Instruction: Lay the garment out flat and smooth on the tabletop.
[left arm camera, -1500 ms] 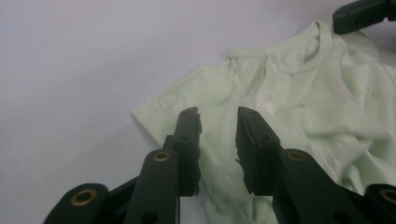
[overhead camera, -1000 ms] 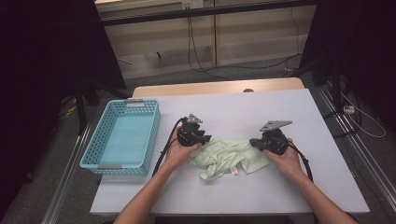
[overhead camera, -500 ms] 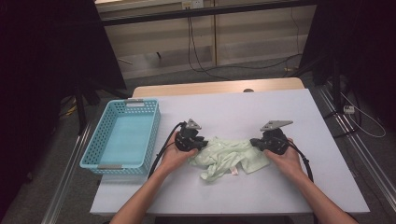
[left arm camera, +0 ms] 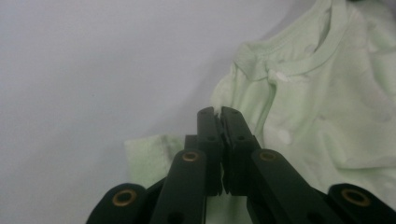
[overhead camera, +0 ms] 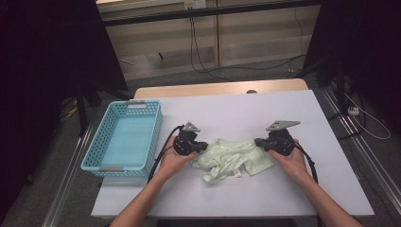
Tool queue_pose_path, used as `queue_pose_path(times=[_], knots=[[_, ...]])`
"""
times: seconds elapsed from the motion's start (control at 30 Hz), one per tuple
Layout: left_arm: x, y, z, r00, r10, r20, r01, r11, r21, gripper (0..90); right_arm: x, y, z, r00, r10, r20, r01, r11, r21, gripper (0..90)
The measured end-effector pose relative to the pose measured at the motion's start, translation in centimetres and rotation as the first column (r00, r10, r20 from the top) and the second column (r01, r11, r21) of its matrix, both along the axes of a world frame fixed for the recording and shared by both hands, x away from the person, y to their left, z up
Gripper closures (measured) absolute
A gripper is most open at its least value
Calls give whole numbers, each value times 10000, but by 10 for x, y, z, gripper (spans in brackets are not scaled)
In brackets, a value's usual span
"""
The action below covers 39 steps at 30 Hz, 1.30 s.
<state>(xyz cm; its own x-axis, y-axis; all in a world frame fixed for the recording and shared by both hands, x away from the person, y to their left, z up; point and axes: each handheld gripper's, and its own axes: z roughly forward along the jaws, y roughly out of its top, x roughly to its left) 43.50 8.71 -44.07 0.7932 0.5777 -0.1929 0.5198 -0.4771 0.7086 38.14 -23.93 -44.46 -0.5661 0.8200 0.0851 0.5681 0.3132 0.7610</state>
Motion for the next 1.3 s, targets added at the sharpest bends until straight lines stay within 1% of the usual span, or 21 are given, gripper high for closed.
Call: queue_pose_path(times=[0.03, 0.07, 0.1, 0.2, 0.37, 0.43, 0.5, 0.57, 0.6, 0.63, 0.67, 0.7, 0.77, 0.8, 0.9, 0.93, 0.97, 1.0, 1.07, 1.13, 1.3], knots=[[-1, -2, 3, 10000, 52, 73, -51, 9999, -99, 876, 0, -1, 2, 10000, -63, 24, 63, 10000, -30, 900], [-3, -5, 5, 9996, 88, 281, -89, 10000, 29, 877, 1, -3, 3, 9999, -110, 16, 110, 9999, -117, 900], [-4, -7, 6, 9994, 18, 335, -23, 9999, 126, 877, 2, -4, 4, 9999, -162, -6, 162, 9998, -118, 900], [-3, -8, 7, 9993, 101, 366, -98, 9999, -102, 878, 7, -8, 10, 9994, -334, 109, 335, 9993, -167, 900], [1, -3, 12, 9968, 531, 600, -511, 9981, -342, 878, 17, -7, 25, 9987, -249, 443, 261, 9993, -262, 900], [5, 0, 14, 9950, 771, 630, -743, 9962, -456, 878, 21, -4, 29, 9974, -267, 667, 283, 9993, -235, 900], [9, 3, 15, 9929, 958, 702, -925, 9945, -491, 878, 26, -2, 31, 9966, -290, 767, 308, 9993, -230, 900], [13, 4, 16, 9914, 1116, 689, -1075, 9924, -597, 878, 32, 1, 30, 9962, -340, 800, 360, 9991, -233, 900], [16, 5, 17, 9897, 1196, 788, -1160, 9920, -488, 878, 33, 2, 30, 9960, -392, 807, 417, 9987, -297, 900], [18, 4, 18, 9881, 1320, 788, -1277, 9902, -573, 878, 37, 4, 29, 9958, -385, 825, 413, 9986, -329, 900], [20, 5, 18, 9875, 1343, 824, -1300, 9900, -553, 878, 40, 5, 28, 9959, -396, 809, 427, 9984, -366, 900], [23, 6, 19, 9854, 1456, 884, -1411, 9884, -554, 877, 42, 7, 27, 9958, -404, 818, 437, 9983, -390, 900], [26, 6, 19, 9857, 1492, 788, -1449, 9877, -581, 877, 47, 8, 25, 9957, -488, 793, 516, 9981, -339, 900], [28, 6, 19, 9843, 1558, 829, -1503, 9863, -683, 877, 50, 8, 24, 9954, -550, 787, 578, 9978, -331, 900], [34, 5, 19, 9816, 1627, 995, -1590, 9863, -440, 877, 58, 8, 22, 9943, -771, 735, 783, 9968, -138, 900], [36, 4, 19, 9802, 1706, 1008, -1665, 9849, -478, 877, 61, 9, 22, 9937, -830, 755, 844, 9963, -154, 900], [38, 3, 19, 9796, 1697, 1073, -1664, 9853, -391, 876, 64, 10, 21, 9937, -847, 740, 861, 9961, -168, 900], [39, 3, 18, 9777, 1788, 1099, -1750, 9836, -436, 876, 66, 11, 21, 9935, -851, 760, 867, 9961, -179, 900], [43, 3, 16, 9772, 1919, 910, -1875, 9807, -545, 875, 70, 12, 21, 9926, -936, 775, 960, 9950, -269, 900], [46, 3, 14, 9753, 2007, 926, -1964, 9791, -531, 874, 74, 12, 20, 9920, -996, 780, 1013, 9947, -186, 900], [54, 2, 9, 9732, 2180, 726, -2141, 9751, -576, 875, 81, 11, 15, 9908, -1141, 733, 1149, 9934, -55, 900]])
